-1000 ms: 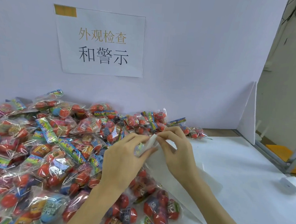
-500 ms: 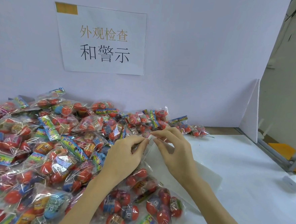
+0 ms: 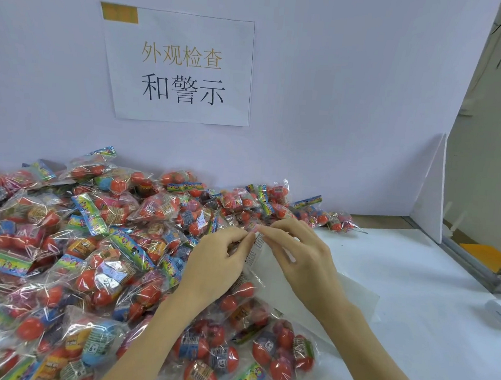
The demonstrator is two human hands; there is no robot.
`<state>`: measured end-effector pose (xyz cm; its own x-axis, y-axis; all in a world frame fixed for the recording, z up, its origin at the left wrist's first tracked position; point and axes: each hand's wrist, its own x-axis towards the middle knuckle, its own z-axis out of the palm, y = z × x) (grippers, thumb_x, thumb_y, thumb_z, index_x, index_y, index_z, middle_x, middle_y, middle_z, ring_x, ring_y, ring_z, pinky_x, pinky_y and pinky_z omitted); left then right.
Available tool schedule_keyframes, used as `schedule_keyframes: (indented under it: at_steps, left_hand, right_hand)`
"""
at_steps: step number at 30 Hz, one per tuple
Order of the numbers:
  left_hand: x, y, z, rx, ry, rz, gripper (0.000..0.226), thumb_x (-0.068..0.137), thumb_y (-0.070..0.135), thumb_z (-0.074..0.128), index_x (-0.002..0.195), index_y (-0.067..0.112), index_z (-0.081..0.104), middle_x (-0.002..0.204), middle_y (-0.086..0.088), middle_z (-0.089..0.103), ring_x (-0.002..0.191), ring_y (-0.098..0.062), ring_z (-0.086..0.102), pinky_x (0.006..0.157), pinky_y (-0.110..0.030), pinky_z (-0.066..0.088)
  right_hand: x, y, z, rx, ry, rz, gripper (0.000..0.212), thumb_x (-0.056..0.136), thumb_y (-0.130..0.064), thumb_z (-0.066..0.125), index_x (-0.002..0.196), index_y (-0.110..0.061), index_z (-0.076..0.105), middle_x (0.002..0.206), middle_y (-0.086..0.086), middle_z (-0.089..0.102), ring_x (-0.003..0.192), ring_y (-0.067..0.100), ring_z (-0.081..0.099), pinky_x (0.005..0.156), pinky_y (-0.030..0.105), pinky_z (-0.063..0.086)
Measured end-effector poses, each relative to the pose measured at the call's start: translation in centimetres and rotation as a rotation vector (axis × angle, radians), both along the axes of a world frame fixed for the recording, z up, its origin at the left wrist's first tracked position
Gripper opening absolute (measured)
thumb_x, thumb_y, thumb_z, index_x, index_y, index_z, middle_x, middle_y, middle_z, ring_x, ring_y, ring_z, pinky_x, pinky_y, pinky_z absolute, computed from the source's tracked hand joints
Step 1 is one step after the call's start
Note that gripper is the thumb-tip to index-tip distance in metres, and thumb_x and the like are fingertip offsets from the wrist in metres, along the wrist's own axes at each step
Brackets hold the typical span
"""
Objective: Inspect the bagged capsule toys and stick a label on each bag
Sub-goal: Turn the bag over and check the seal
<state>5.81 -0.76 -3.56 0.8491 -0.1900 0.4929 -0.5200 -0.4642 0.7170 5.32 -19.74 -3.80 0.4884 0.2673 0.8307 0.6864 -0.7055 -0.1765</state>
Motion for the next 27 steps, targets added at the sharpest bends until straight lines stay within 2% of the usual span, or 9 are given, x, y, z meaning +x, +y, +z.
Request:
schedule_keyframes:
  at_steps: [3, 7, 9, 12, 16, 20, 21, 24, 27]
  left_hand:
    - [0.0, 0.0, 0.0, -0.019, 0.020, -0.005, 0.047, 0.107, 0.033, 0.054, 0.067, 0.009, 0.055, 0.059, -0.007, 0.045, 0.055, -0.016, 0.039, 0.057, -0.039, 0.034]
    - [0.1, 0.0, 0.0, -0.050, 0.061, -0.010, 0.047, 0.108, 0.030, 0.054, 0.066, 0.009, 0.056, 0.060, -0.013, 0.049, 0.059, -0.033, 0.046, 0.058, -0.045, 0.038]
    - [0.1, 0.0, 0.1, -0.063, 0.082, -0.018, 0.048, 0.108, 0.029, 0.055, 0.063, 0.012, 0.052, 0.058, -0.013, 0.046, 0.055, -0.030, 0.041, 0.057, -0.042, 0.034]
    - [0.2, 0.0, 0.1, -0.065, 0.095, -0.015, 0.048, 0.107, 0.029, 0.055, 0.061, 0.015, 0.051, 0.053, 0.000, 0.038, 0.052, -0.014, 0.034, 0.056, -0.035, 0.029]
    - [0.2, 0.0, 0.1, -0.049, 0.082, -0.008, 0.048, 0.107, 0.029, 0.055, 0.060, 0.020, 0.054, 0.053, 0.005, 0.040, 0.052, -0.013, 0.036, 0.055, -0.032, 0.029]
    - [0.3, -0.1, 0.3, -0.035, 0.098, -0.012, 0.045, 0.108, 0.030, 0.052, 0.070, 0.010, 0.065, 0.062, -0.015, 0.054, 0.059, -0.034, 0.048, 0.058, -0.046, 0.038]
    - [0.2, -0.1, 0.3, -0.032, 0.095, -0.015, 0.046, 0.108, 0.030, 0.052, 0.067, 0.010, 0.063, 0.060, -0.014, 0.052, 0.056, -0.032, 0.046, 0.058, -0.045, 0.037]
    - [0.1, -0.1, 0.6, -0.046, 0.135, -0.026, 0.054, 0.107, 0.030, 0.054, 0.054, 0.027, 0.045, 0.049, 0.007, 0.032, 0.050, -0.013, 0.030, 0.055, -0.033, 0.027]
    - [0.2, 0.2, 0.7, -0.111, 0.238, -0.049, 0.049, 0.106, 0.034, 0.057, 0.064, 0.008, 0.057, 0.051, 0.007, 0.030, 0.049, -0.010, 0.026, 0.055, -0.026, 0.026]
  right_hand:
    - [0.0, -0.4, 0.0, -0.023, -0.030, 0.013, 0.026, 0.096, 0.000, 0.071, 0.120, -0.011, 0.078, 0.103, 0.007, 0.072, 0.089, 0.027, 0.067, 0.072, 0.040, 0.057]
    - [0.0, -0.6, 0.0, -0.042, -0.033, 0.035, 0.031, 0.096, 0.001, 0.070, 0.123, -0.012, 0.077, 0.106, 0.006, 0.074, 0.094, 0.028, 0.069, 0.077, 0.040, 0.058]
    - [0.2, -0.6, 0.1, -0.048, -0.031, 0.051, 0.033, 0.095, 0.002, 0.071, 0.124, -0.011, 0.076, 0.107, 0.007, 0.075, 0.095, 0.029, 0.070, 0.079, 0.040, 0.059]
    - [0.3, -0.7, 0.0, -0.054, -0.027, 0.071, 0.034, 0.095, 0.002, 0.070, 0.126, -0.010, 0.075, 0.109, 0.007, 0.076, 0.094, 0.029, 0.070, 0.080, 0.040, 0.058]
    - [0.4, -0.9, -0.1, -0.059, -0.032, 0.077, 0.034, 0.095, 0.002, 0.070, 0.126, -0.011, 0.075, 0.112, 0.006, 0.075, 0.096, 0.028, 0.070, 0.081, 0.039, 0.058]
    - [0.3, -0.5, -0.1, 0.003, -0.020, 0.070, 0.024, 0.096, -0.003, 0.072, 0.116, -0.012, 0.079, 0.116, 0.006, 0.073, 0.099, 0.025, 0.067, 0.082, 0.038, 0.056]
    - [0.2, -0.3, -0.1, 0.021, -0.018, 0.067, 0.019, 0.095, -0.005, 0.074, 0.112, -0.011, 0.080, 0.116, 0.006, 0.072, 0.097, 0.024, 0.065, 0.082, 0.038, 0.055]
    - [0.1, 0.3, -0.1, 0.032, -0.014, 0.056, 0.008, 0.095, -0.008, 0.076, 0.103, -0.008, 0.078, 0.116, 0.007, 0.069, 0.095, 0.024, 0.063, 0.082, 0.040, 0.053]
    - [-0.2, 0.3, 0.2, 0.005, -0.014, 0.059, 0.002, 0.099, -0.009, 0.072, 0.100, -0.009, 0.074, 0.122, 0.005, 0.067, 0.102, 0.022, 0.062, 0.088, 0.040, 0.052]
